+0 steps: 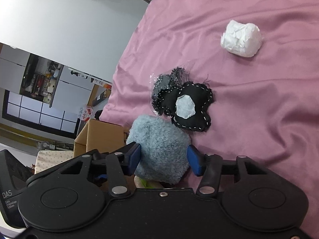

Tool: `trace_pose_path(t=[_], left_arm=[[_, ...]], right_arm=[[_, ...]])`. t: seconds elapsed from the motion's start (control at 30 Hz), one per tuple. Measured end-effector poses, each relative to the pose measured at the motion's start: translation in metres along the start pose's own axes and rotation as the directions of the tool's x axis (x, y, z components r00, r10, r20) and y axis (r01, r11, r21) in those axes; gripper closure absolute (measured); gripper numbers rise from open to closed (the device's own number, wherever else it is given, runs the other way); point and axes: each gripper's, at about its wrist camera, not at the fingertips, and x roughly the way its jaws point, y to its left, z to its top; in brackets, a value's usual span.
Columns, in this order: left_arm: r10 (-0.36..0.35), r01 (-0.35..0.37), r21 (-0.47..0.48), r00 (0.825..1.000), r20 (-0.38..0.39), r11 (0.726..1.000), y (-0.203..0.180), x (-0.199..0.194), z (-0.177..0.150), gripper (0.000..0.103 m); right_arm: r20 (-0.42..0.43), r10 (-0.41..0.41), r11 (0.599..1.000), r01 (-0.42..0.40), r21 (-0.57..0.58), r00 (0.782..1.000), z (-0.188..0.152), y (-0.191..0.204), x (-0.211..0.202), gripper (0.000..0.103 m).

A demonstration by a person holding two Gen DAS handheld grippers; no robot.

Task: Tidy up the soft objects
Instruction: 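Grasp the grey fluffy plush with both tools and lift it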

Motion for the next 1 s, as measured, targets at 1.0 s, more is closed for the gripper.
trace_pose_path(t=[1.0], left_arm=[[-0.28,0.285,-0.033,0.954,0.111,0.958,0.011,-0.087,-0.004,0.076]], right_arm=[[0.197,-0.089,0.986,0.114,-0.119,0.976,-0.028,0.087,-0.069,0.071]])
